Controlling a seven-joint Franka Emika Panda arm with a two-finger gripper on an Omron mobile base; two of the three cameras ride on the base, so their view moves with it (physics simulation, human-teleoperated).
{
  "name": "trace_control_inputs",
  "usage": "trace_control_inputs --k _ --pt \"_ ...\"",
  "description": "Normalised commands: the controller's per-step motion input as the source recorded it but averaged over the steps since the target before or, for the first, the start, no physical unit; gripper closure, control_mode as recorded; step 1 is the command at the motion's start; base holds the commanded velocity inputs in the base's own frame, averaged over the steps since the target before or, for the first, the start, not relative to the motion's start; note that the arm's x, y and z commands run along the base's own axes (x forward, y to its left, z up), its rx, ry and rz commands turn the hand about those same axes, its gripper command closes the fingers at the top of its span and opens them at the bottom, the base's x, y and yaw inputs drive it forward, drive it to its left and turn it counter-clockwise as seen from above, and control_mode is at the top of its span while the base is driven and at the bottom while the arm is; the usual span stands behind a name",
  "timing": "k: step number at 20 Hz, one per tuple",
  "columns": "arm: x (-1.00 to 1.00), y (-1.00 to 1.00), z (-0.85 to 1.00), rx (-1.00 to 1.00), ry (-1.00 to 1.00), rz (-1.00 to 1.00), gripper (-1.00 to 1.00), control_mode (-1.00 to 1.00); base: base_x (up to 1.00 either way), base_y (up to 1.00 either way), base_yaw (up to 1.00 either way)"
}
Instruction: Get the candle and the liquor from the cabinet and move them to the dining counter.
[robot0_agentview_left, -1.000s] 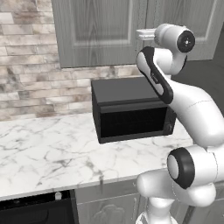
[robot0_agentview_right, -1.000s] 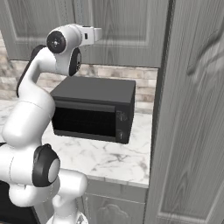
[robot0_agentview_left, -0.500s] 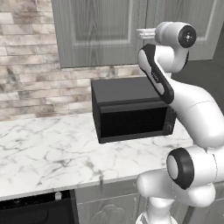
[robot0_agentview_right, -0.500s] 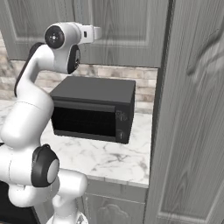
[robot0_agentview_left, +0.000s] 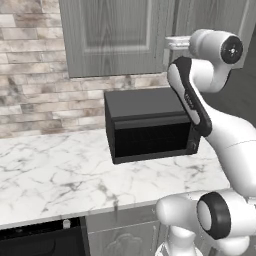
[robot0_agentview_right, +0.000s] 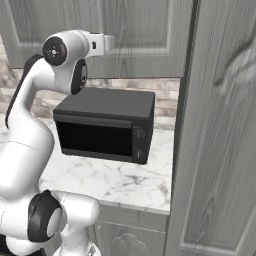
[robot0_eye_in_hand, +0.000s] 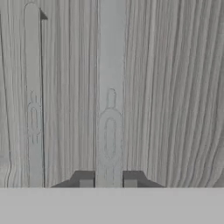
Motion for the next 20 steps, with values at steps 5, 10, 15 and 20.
trace_control_inputs --k 5,10,15,20 --pt "-0.86 -0.61 0.0 0.0 -0.01 0.0 1.0 -1.0 0.0 0.0 0.0" --pt "-0.81 -0.91 0.0 0.04 0.02 0.0 1.0 -1.0 0.0 0.0 0.0" --pt "-0.63 -0.93 0.0 0.03 0.07 0.0 1.0 -1.0 0.0 0.0 0.0" --pt "-0.5 -0.81 0.0 0.05 0.05 -0.02 -1.0 -1.0 0.0 0.0 0.0"
